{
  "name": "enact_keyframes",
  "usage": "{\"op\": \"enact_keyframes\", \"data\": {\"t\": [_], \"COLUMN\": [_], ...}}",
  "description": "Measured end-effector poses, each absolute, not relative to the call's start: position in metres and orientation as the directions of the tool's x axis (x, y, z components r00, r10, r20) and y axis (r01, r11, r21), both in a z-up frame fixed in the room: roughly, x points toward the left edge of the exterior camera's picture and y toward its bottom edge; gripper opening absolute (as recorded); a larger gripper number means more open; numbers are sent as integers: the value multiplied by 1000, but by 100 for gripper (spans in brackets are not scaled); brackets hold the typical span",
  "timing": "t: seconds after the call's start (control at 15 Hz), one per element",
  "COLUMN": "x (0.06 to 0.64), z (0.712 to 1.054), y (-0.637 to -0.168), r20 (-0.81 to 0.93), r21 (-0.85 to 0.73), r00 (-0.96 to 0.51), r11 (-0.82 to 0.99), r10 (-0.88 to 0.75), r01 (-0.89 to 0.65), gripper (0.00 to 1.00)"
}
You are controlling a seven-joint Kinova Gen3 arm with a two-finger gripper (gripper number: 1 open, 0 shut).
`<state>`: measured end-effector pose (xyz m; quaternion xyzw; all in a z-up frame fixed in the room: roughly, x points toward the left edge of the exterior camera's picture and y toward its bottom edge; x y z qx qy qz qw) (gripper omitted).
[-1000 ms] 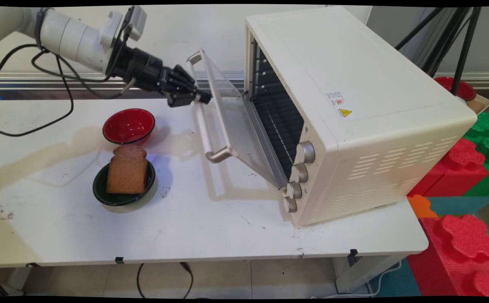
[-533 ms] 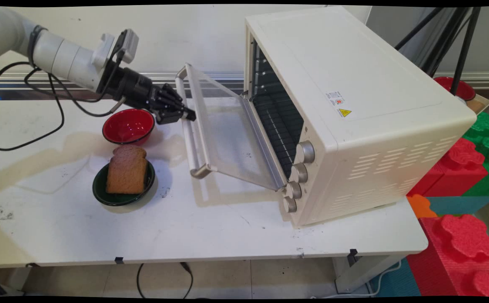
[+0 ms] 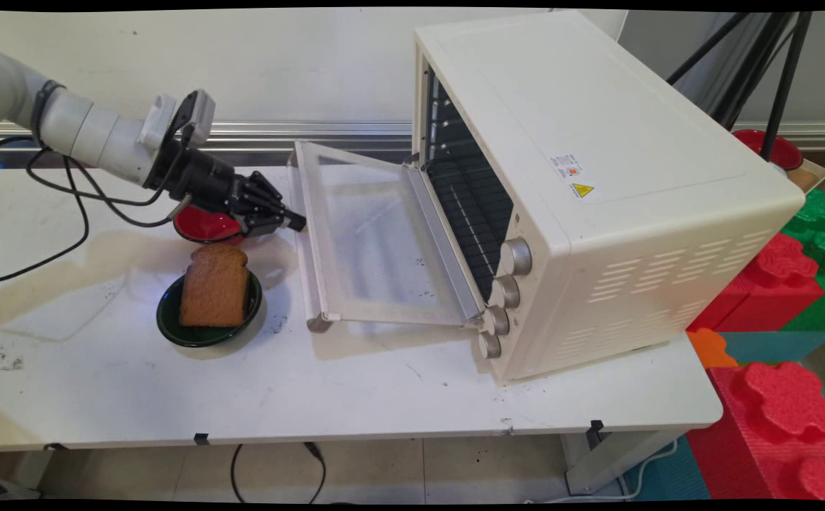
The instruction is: Open the oven
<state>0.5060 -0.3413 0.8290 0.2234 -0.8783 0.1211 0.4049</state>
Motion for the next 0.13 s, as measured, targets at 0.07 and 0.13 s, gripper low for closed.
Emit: {"op": "enact_keyframes", "data": {"t": [0.07,0.13], "x": [509,512], "z": [826,824], "y": [-339,-338], "r20": [762,761], "r21": [-29,-26], "r00": [-574,-572], "r11": [869,866], "r10": [-301,-307], "r01": [-494,-499], "gripper": [0,0]}}
